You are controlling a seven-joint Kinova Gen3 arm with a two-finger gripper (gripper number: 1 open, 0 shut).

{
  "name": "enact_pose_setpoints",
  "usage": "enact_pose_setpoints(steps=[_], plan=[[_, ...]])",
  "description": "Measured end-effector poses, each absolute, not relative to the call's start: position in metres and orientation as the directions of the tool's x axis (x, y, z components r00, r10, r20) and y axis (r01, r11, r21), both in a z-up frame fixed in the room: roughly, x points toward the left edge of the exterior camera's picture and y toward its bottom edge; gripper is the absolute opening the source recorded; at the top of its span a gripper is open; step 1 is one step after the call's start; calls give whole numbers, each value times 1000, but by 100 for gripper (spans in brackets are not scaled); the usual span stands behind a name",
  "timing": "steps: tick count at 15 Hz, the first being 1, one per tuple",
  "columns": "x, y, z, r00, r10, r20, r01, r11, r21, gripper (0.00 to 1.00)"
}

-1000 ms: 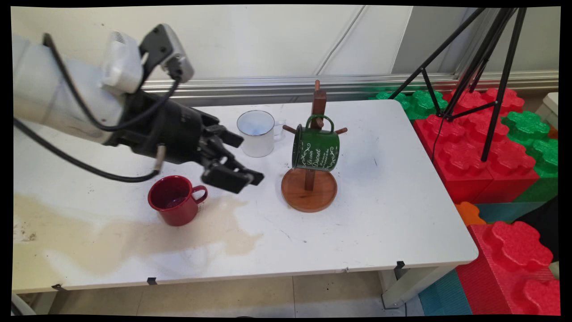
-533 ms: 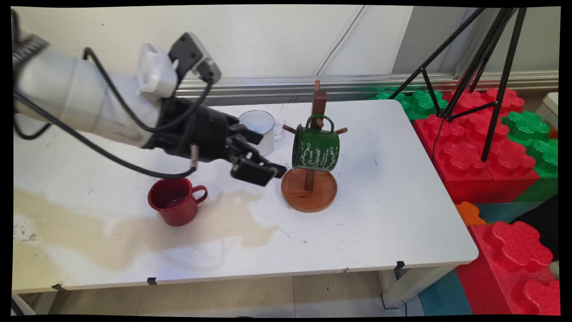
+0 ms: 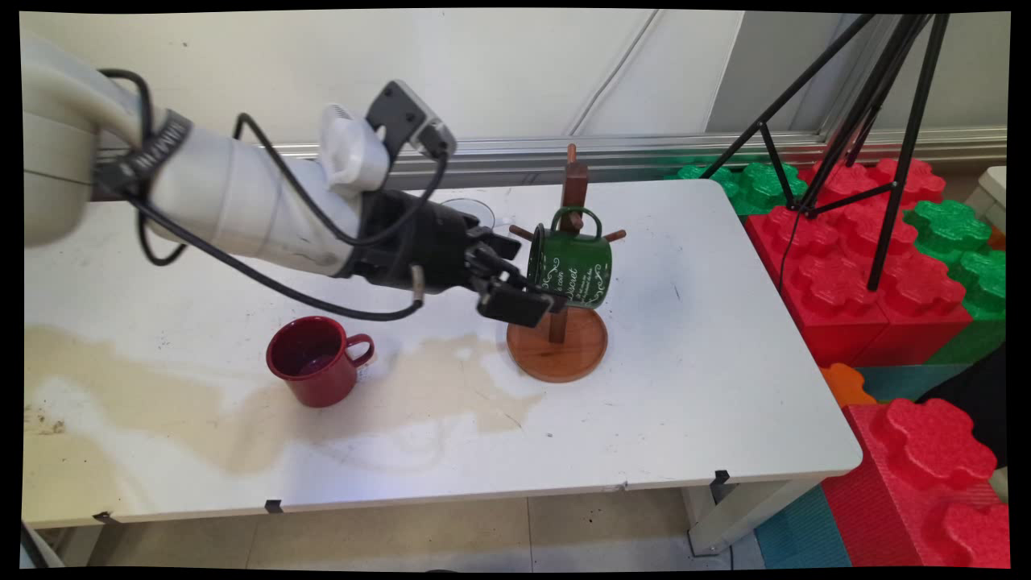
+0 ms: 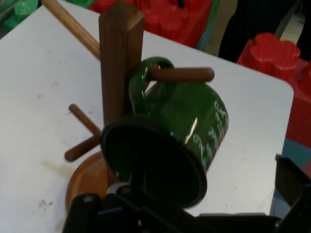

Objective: Pick up the green mug from the rack

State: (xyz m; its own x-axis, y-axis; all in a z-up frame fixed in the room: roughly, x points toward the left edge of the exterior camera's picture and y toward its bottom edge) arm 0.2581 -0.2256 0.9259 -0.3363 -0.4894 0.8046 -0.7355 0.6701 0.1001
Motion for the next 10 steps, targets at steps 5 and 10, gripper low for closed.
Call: enact_pose_setpoints(steps=[5,10], plan=[[248,-236,910,-302,-491,817,-739,662,125,100],[242,-242,899,-278,-492,825,-739,658,144,100]])
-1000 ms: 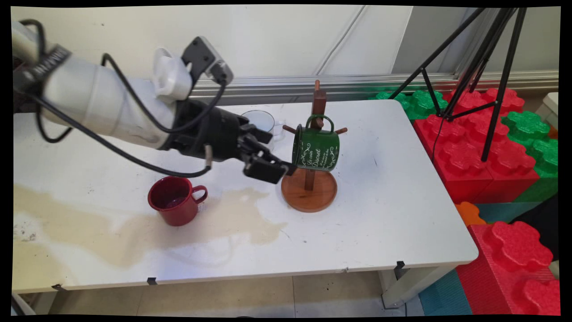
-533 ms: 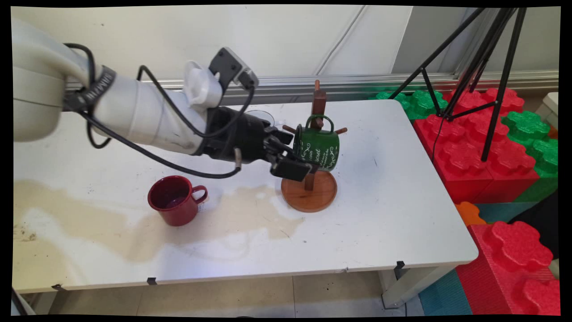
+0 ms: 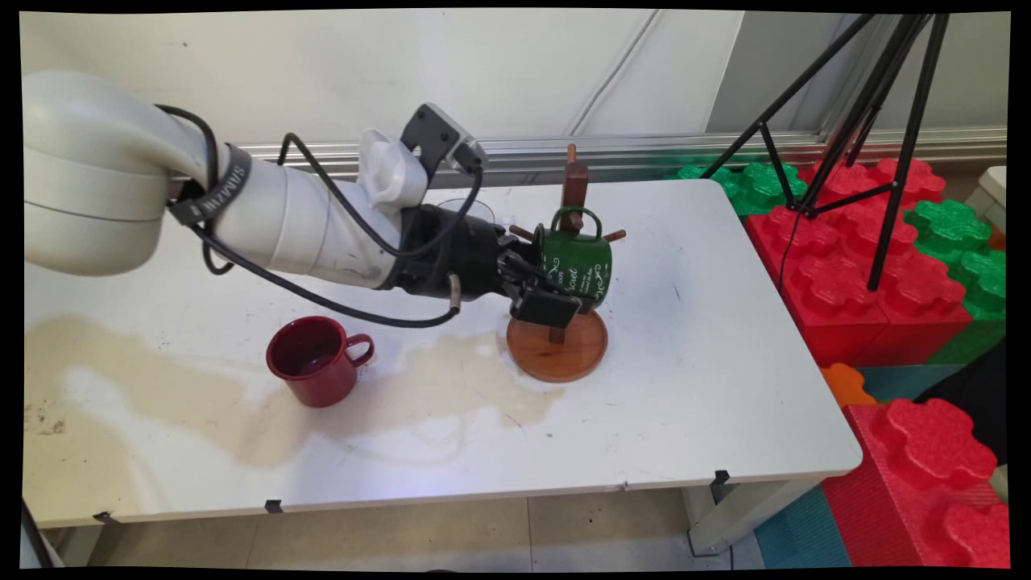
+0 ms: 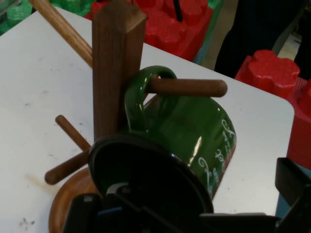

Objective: Pick up the green mug from the rack, then place the picked object on the table

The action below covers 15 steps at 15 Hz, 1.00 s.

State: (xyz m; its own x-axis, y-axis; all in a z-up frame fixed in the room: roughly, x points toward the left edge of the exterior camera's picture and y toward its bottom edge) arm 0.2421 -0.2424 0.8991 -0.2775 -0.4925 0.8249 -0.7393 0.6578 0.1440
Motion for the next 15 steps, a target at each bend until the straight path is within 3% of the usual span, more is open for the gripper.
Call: enact_pose_setpoints(steps=[6,7,15], plan=[[236,-250,890,-252,-490,835,-738,656,162,100],[235,-251,888,-248,-489,836,-737,656,165,0],[235,-250,887,-228,-489,842,-735,654,181,0]])
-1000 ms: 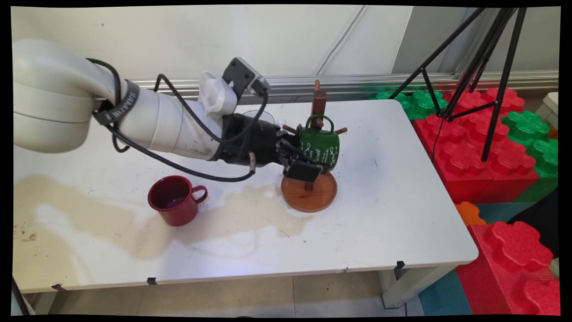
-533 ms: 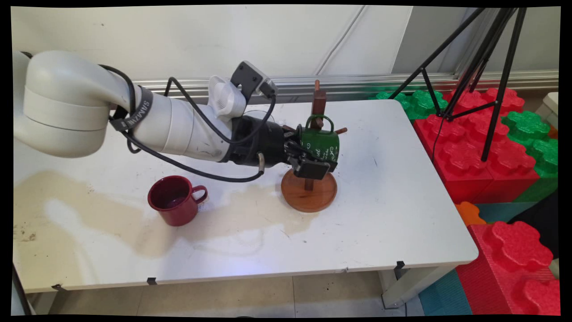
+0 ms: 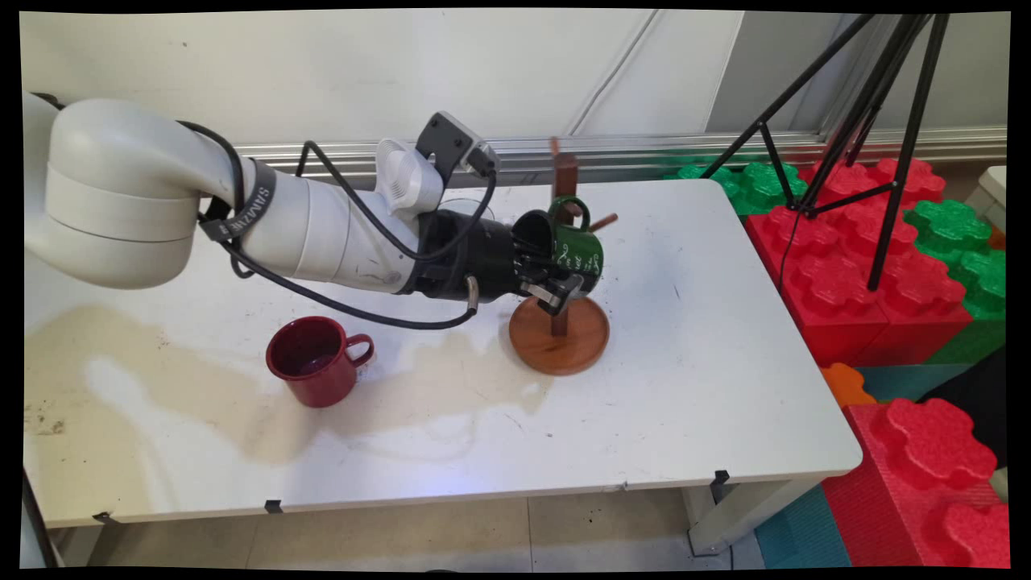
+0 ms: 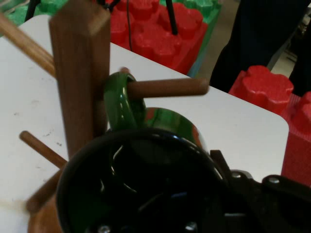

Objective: Place the picked object on the table

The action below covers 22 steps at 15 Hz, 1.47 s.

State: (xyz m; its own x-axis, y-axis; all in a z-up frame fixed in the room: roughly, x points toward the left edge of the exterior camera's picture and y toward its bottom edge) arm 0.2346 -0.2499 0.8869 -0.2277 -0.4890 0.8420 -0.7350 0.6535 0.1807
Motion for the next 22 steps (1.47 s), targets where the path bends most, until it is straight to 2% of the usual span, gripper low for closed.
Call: enact_pose_setpoints(steps=[13,22], plan=[[238,-234,905,-221,-483,847,-712,674,198,0],[233,-225,915,-300,-426,853,-647,749,147,0]])
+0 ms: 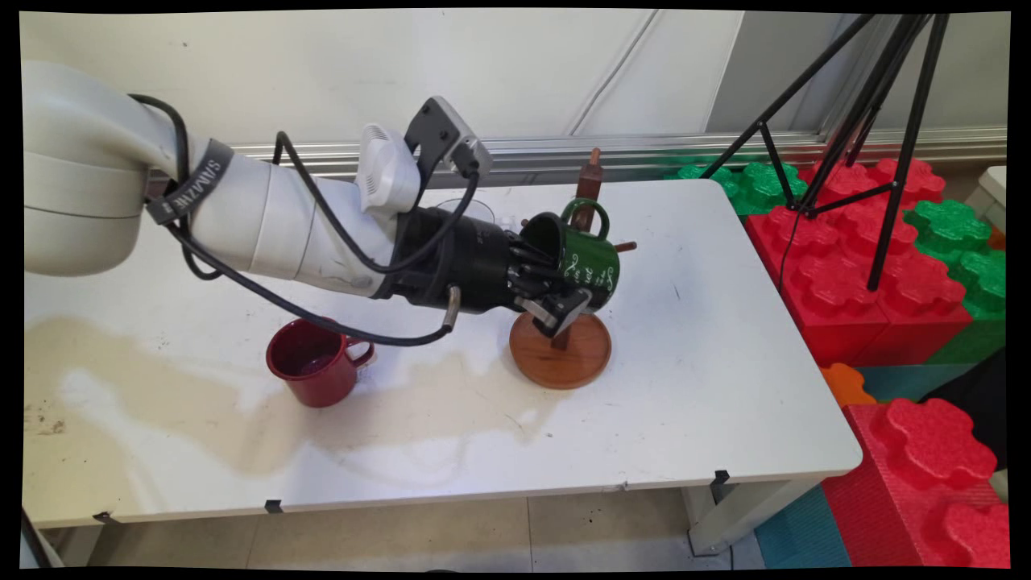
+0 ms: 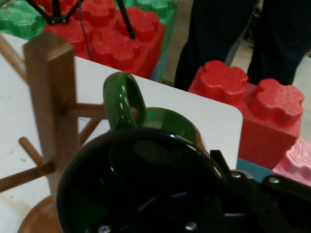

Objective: Place the picked object on the table

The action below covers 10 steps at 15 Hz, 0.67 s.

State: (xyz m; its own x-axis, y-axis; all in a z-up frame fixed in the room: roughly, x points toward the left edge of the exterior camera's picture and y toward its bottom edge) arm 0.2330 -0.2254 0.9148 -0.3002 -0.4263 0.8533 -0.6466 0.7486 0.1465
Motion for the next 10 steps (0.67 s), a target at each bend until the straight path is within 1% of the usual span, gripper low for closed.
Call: enact_pose_setpoints(steps=[10], plan=[[239,-207,926,-370,-374,850,-561,820,116,0]])
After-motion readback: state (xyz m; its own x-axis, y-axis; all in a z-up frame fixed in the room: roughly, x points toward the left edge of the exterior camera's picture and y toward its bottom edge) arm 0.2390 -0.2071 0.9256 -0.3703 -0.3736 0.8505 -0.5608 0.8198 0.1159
